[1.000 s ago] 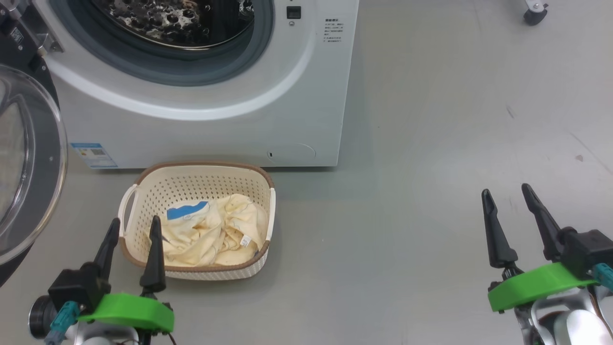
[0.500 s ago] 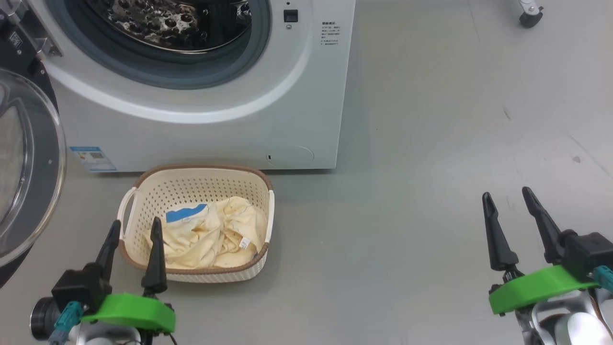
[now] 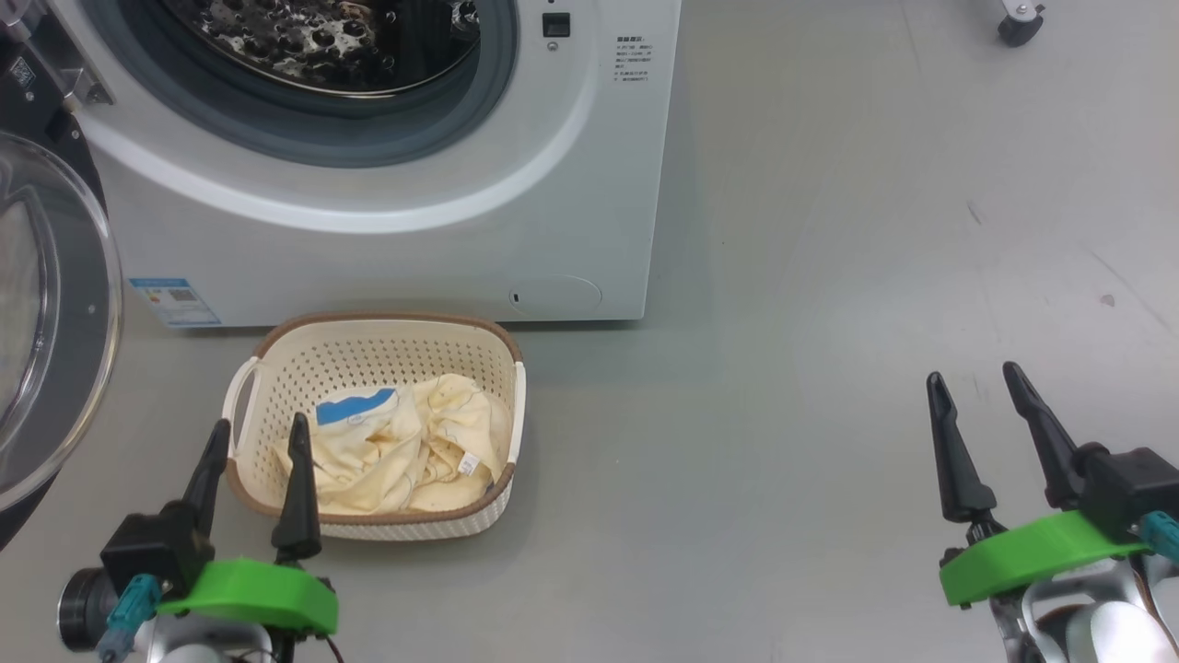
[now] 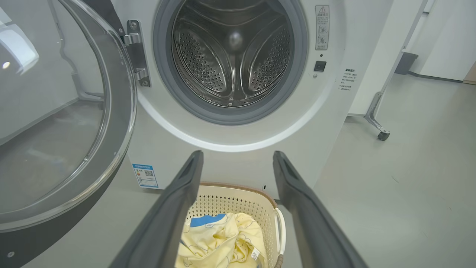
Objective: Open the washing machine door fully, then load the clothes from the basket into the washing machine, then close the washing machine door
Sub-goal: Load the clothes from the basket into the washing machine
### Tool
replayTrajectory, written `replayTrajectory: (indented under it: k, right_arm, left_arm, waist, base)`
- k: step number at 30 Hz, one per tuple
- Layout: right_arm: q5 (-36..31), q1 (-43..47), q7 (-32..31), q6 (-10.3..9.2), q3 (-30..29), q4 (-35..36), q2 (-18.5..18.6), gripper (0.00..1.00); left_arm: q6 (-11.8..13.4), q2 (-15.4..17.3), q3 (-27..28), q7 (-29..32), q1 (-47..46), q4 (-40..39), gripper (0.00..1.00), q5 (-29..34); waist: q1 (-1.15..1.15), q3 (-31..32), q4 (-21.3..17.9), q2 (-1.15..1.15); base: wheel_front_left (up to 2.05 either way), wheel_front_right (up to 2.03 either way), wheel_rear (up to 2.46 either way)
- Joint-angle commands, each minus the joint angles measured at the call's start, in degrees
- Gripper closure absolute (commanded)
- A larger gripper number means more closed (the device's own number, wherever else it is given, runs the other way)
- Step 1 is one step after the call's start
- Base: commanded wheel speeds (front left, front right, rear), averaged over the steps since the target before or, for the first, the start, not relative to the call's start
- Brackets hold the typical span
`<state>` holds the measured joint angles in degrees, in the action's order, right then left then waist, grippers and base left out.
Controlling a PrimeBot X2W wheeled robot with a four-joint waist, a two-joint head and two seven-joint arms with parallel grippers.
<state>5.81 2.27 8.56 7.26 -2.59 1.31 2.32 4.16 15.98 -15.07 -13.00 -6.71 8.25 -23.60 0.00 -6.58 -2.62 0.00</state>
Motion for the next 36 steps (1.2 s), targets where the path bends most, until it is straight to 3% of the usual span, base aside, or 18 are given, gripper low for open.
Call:
replayTrajectory:
  k: [1,19,36]
  right_arm:
    - [0.4,-1.2,0.7,0.23,1.0,1.6,0.6,0.0]
    - [0.3,-1.8,1.1,0.23,1.0,1.2,0.6,0.0]
    - [0.4,-1.7,1.1,0.23,1.0,0.7,0.6,0.0]
  left_arm:
    - [0.4,1.3,2.0,-0.1,-2.8,-1.4,0.0,0.6]
    - [-0.1,1.6,1.2,-0.7,-3.6,-1.1,0.0,0.3]
    - [0.4,1.7,0.5,-0.8,-3.5,-0.4,0.0,0.1]
  waist:
    - [0.0,0.0,0.0,0.0]
    - [0.0,-0.4,0.3,0.0]
    - [0.0,0.0,0.7,0.0]
  base:
    - [1.05,-1.05,0.0]
    - [1.57,-1.56,0.0]
    - [0.16,-0.16,0.0]
